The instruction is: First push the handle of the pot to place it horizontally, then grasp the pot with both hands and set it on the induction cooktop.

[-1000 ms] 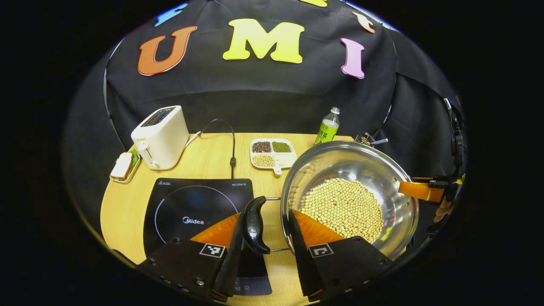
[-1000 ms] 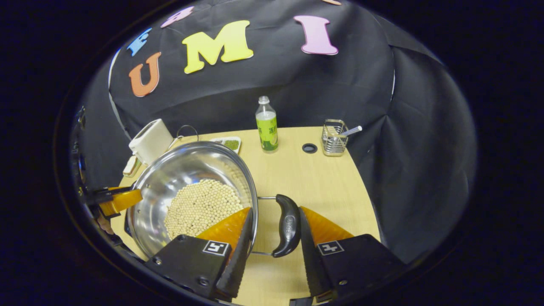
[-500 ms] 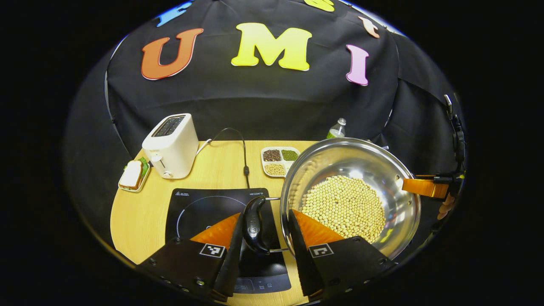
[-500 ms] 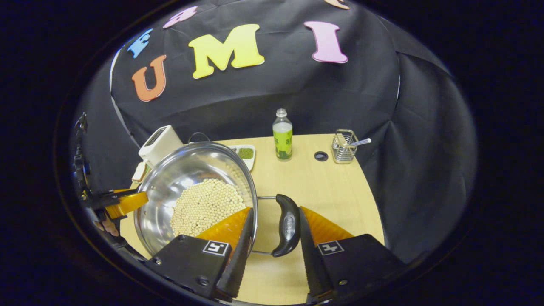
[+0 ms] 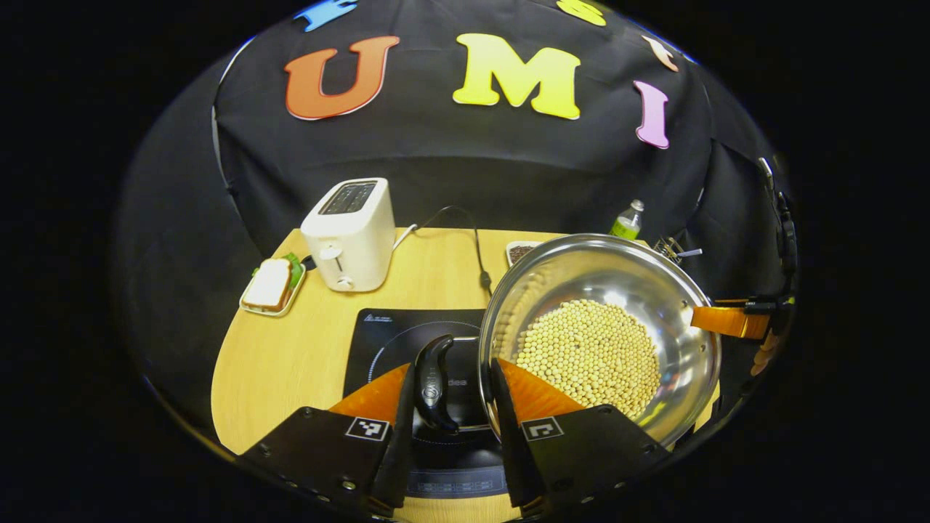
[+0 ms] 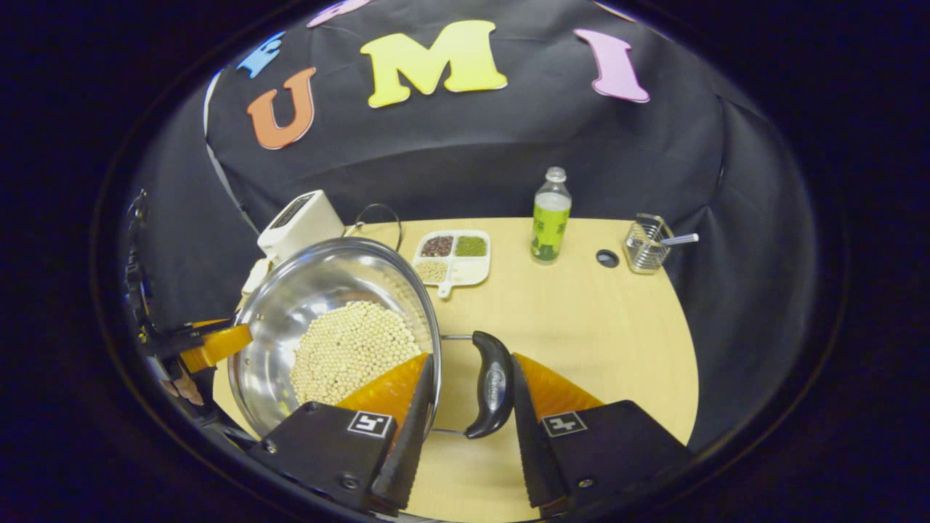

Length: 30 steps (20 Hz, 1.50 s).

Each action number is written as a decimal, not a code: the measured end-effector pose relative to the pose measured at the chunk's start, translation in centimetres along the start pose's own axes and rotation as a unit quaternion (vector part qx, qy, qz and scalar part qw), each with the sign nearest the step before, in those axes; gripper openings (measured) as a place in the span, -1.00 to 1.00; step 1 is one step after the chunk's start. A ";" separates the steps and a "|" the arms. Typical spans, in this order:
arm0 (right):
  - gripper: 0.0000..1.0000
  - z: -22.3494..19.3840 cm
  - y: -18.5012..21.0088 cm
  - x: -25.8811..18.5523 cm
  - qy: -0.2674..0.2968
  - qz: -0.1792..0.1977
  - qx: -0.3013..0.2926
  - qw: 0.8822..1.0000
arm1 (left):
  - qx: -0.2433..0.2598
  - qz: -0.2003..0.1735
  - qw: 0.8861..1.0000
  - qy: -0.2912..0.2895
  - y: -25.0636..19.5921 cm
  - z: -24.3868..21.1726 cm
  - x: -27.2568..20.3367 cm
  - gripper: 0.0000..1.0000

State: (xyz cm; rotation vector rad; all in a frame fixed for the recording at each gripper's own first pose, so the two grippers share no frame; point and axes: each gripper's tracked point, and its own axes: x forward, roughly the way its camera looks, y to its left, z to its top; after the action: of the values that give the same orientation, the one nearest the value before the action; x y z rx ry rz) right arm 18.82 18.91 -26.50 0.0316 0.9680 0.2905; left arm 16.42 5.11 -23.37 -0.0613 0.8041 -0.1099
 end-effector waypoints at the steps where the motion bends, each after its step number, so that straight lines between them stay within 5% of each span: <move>1: 0.19 -0.1 1.0 0.6 0.003 0.004 -0.005 1.000 | -0.005 0.003 1.000 0.003 1.1 -0.3 0.3 0.02; 10: 0.19 -2.1 8.2 5.5 0.042 0.032 -0.018 0.998 | -0.019 0.032 0.999 0.017 8.6 -1.6 1.4 0.02; 27: 0.19 -4.6 11.8 10.1 0.086 0.003 -0.013 0.996 | -0.006 0.027 0.999 0.025 13.7 -3.0 5.7 0.05; 28: 0.19 -4.7 11.8 10.1 0.088 0.004 -0.011 0.996 | -0.004 0.027 0.999 0.026 13.8 -3.1 5.8 -0.17; 29: 0.21 -4.7 11.9 10.1 0.085 0.006 -0.007 0.996 | -0.002 0.027 0.999 0.024 13.9 -3.0 5.8 0.06; 30: 0.19 -4.7 12.0 10.1 0.083 0.008 -0.005 0.997 | -0.004 0.027 0.999 0.023 13.9 -2.9 5.7 -0.14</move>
State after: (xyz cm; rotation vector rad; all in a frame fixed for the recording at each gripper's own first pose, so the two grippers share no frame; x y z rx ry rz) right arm 17.60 32.53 -35.53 0.0070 1.1319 0.3162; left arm 19.31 18.13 -30.82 -0.0452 0.8512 -0.0580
